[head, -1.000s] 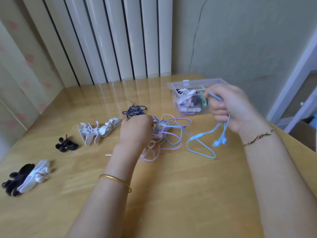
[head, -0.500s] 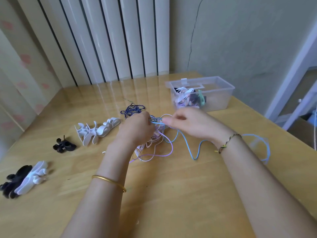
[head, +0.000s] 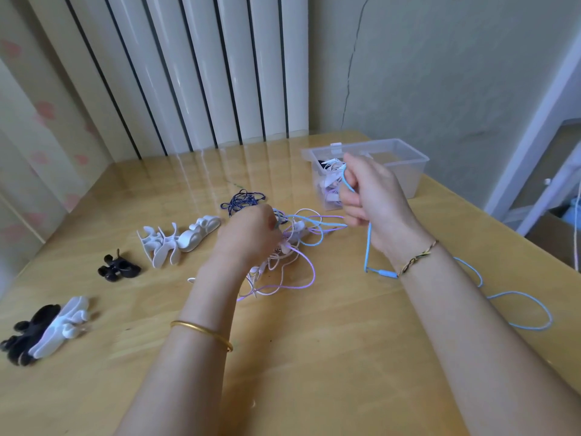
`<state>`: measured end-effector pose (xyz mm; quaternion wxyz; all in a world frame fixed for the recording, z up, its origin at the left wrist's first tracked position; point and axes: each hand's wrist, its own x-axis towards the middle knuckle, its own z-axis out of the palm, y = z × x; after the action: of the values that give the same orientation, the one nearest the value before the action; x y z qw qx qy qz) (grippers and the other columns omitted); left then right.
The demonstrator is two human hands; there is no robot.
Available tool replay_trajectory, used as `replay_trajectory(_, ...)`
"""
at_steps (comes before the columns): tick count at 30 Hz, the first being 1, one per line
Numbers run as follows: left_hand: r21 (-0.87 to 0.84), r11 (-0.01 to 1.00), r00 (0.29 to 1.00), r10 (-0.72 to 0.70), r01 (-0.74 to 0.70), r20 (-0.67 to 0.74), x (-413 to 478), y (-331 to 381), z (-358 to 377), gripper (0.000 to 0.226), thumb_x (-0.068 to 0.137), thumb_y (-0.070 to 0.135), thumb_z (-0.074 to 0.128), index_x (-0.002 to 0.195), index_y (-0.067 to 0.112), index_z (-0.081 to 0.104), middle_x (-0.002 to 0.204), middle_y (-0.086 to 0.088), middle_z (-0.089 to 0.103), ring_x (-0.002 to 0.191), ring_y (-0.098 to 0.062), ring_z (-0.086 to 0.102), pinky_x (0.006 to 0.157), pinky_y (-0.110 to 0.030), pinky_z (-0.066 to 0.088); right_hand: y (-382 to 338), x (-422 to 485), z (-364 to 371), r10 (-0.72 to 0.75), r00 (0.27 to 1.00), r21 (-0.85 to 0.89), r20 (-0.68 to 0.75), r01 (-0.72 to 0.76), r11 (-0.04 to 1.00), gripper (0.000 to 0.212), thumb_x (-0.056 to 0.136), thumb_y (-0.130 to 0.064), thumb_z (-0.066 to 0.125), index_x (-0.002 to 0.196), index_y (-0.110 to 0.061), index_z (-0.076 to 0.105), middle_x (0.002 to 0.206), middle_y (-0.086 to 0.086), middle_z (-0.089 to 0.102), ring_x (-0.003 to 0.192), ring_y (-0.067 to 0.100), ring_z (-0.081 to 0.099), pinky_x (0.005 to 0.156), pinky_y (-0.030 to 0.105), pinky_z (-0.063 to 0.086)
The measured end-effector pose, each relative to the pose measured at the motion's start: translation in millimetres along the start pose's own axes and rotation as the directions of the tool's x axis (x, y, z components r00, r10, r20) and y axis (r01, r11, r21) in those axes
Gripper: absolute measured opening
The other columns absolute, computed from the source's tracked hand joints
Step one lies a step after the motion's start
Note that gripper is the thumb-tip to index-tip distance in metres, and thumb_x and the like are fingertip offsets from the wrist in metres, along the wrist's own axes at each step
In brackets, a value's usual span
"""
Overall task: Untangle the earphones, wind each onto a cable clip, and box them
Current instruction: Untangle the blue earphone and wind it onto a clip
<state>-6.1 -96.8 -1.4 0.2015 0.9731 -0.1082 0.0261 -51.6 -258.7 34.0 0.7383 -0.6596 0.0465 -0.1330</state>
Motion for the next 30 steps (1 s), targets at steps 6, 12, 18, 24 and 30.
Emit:
replay_trajectory(6, -0.121, 0.991, 0.969, -0.092, 0.065, -0.231, 1.2, -6.6, -6.7, 0.018, 0.093, 0.016, 0.046, 0.096, 0.006, 0.06, 0.091, -0.011, 0.065, 0.087, -0.034, 0.057, 0.075, -0.037, 0.047, 16.3, 14.2, -27.5, -0.082, 0.991, -0.923, -0.106, -0.068, 0.379, 0.018, 0.095, -0.03, 0.044, 0.083, -0.017, 0.04, 0.085, 0.002, 0.049, 0.085, 0.028, 0.049, 0.067, 0.031, 0.034)
replay_trajectory(12, -0.413, 0.91, 0.98, -0.057, -0.027, -0.19, -3.7, -3.0, -16.1, 0.011, 0.092, 0.011, 0.054, 0.082, 0.014, 0.058, 0.08, -0.008, 0.068, 0.082, -0.031, 0.065, 0.069, -0.035, 0.047, 13.3, 5.0, -20.5, 0.128, 0.986, -0.994, -0.103, -0.105, 0.012, 0.051, 0.094, -0.059, 0.036, 0.08, -0.015, 0.056, 0.089, 0.004, 0.055, 0.089, 0.025, 0.055, 0.064, 0.027, 0.032)
replay_trajectory(18, -0.561, 0.827, 0.996, -0.014, -0.038, -0.088, -8.9, 1.5, -21.6, 0.024, 0.089, 0.009, 0.062, 0.068, 0.021, 0.061, 0.074, -0.008, 0.067, 0.071, -0.023, 0.057, 0.065, -0.029, 0.04, 14.0, 2.2, 0.6, -0.362, 0.922, -0.81, 0.136, 0.314, 0.496, 0.034, 0.098, -0.04, 0.041, 0.076, -0.015, 0.049, 0.075, 0.003, 0.056, 0.077, 0.027, 0.054, 0.065, 0.036, 0.037)
replay_trajectory(24, -0.629, 0.774, 0.997, 0.041, -0.069, -0.058, -12.1, 7.4, -24.4, 0.019, 0.089, 0.003, 0.056, 0.077, 0.013, 0.066, 0.068, -0.003, 0.068, 0.063, -0.009, 0.057, 0.051, -0.012, 0.037, 33.0, 6.5, 12.6, -0.279, 0.936, -0.675, 0.216, 0.35, 0.65, 0.022, 0.092, -0.022, 0.055, 0.077, -0.007, 0.061, 0.073, 0.005, 0.066, 0.074, 0.026, 0.062, 0.073, 0.036, 0.051)
replay_trajectory(30, -0.566, 0.817, 0.988, 0.026, -0.109, -0.152, -11.5, 10.7, -21.8, 0.011, 0.083, 0.004, 0.058, 0.078, 0.01, 0.064, 0.063, -0.003, 0.068, 0.049, -0.004, 0.052, 0.046, -0.016, 0.035, 23.1, 3.2, 16.7, -0.237, 0.969, -0.327, 0.066, 0.245, 0.913, 0.031, 0.088, -0.01, 0.054, 0.058, -0.014, 0.052, 0.064, 0.004, 0.052, 0.065, 0.016, 0.048, 0.066, 0.029, 0.042)
